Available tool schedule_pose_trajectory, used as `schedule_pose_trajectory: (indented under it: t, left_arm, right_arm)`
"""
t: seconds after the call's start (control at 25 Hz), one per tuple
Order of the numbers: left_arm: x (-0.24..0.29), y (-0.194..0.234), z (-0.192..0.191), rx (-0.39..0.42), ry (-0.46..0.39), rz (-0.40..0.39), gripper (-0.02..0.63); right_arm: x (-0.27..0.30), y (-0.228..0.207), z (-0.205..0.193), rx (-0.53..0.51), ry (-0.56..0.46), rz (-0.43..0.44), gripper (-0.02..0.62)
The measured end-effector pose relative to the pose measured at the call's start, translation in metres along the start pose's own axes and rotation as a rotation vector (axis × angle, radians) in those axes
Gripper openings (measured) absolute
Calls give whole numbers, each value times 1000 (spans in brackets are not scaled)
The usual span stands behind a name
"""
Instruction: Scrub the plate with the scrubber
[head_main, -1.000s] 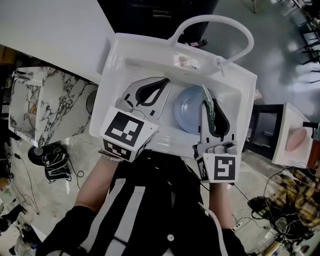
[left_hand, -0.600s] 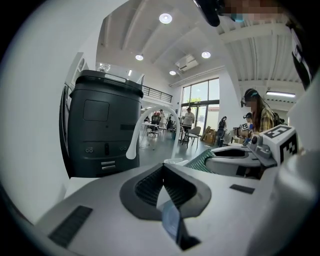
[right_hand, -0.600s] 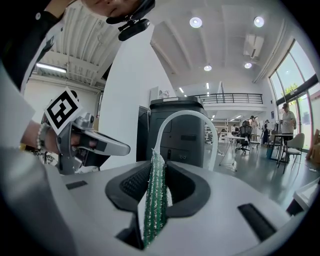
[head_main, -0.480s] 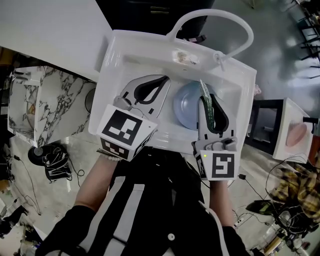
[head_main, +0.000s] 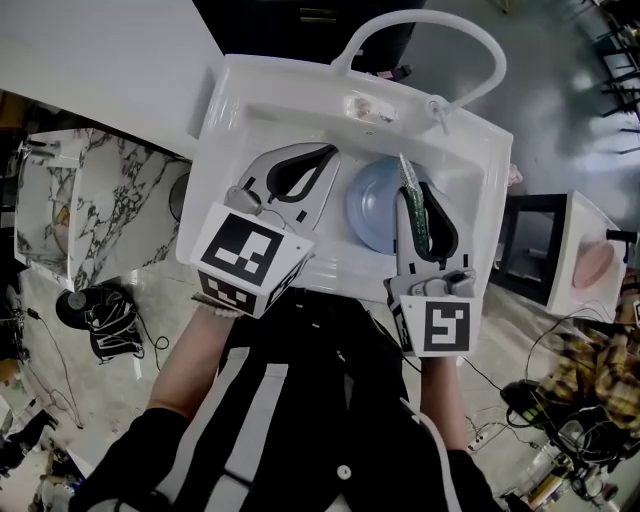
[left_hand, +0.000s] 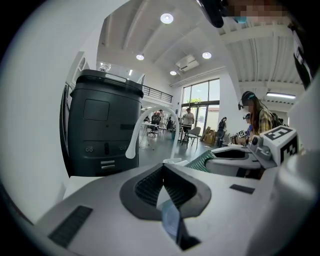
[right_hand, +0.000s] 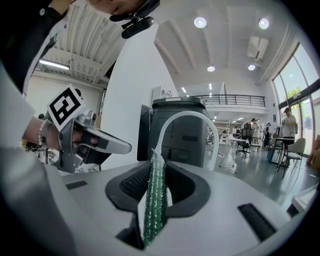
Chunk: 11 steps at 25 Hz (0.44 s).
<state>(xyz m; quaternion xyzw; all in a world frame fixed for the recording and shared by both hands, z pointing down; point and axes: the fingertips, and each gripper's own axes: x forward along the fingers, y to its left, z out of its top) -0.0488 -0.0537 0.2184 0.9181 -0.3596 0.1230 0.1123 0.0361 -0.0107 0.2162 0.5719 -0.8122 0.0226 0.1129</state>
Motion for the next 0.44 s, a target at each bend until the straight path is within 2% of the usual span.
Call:
schedule_pose_trajectory:
  t: [0.44]
  left_arm:
    - [-3,-2,-4,7,6,-8,0]
  right_arm:
    - [0,5,5,-28,0,2,94]
